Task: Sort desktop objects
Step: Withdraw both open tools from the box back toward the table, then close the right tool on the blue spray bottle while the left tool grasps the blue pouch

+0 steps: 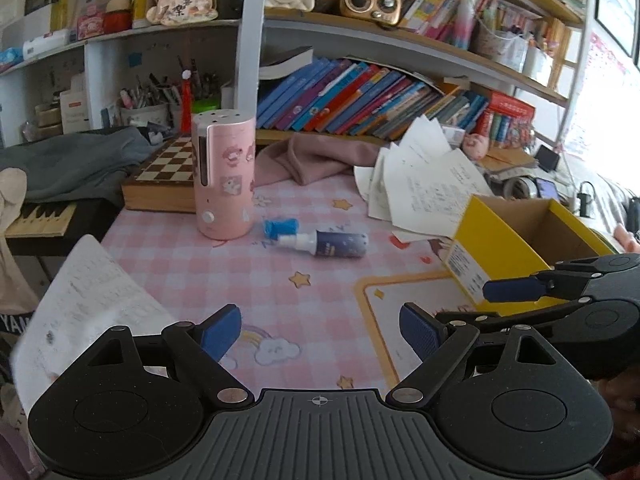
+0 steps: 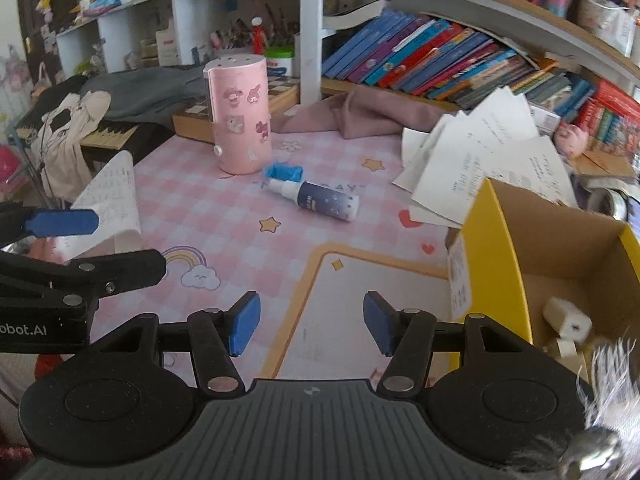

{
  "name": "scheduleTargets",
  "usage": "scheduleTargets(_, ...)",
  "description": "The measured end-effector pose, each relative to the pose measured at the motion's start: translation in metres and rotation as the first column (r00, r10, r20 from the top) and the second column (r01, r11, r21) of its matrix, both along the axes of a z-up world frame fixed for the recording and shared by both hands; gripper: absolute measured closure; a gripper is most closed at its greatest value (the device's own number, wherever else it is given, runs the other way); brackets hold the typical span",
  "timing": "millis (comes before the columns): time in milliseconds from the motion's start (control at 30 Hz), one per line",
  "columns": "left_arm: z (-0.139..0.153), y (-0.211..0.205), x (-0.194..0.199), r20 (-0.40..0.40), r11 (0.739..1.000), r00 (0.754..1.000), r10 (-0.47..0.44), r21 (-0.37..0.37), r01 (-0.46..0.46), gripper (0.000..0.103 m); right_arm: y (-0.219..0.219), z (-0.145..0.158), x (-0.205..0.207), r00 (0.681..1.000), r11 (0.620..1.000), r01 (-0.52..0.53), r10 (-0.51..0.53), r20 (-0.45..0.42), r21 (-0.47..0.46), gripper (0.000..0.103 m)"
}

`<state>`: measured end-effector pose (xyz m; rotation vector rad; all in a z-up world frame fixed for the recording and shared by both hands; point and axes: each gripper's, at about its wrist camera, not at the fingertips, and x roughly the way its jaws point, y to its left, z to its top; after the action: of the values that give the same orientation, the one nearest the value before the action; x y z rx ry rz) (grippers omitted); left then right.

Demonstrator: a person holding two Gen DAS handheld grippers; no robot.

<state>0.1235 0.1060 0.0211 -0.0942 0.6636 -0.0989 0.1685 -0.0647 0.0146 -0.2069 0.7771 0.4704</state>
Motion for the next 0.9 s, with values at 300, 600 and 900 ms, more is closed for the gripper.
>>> scheduleTargets(300, -0.008, 0.0, 0.039, -0.02, 0.996, 0.996, 0.086, 0.003, -0.086, 0.014, 0.011, -0.01, 0.053, 0.995, 0.995, -0.087, 0.085, -0.043, -0.039, 0.048)
scheduleTargets(600, -0.008, 0.011, 0.067, -0.028, 0.983, 0.982, 0.184, -0.014, -0.185, 0.014, 0.032, -0.022, 0.103, 0.975, 0.967, -0.223, 0.221, -0.034, -0.126, 0.048)
scheduleTargets(900, -0.015, 0.013, 0.1, -0.049, 0.98, 0.979, 0.199, 0.024, -0.198, 0.014, 0.059, -0.044, 0.153, 0.943, 0.915, -0.332, 0.329, -0.053, -0.227, 0.048)
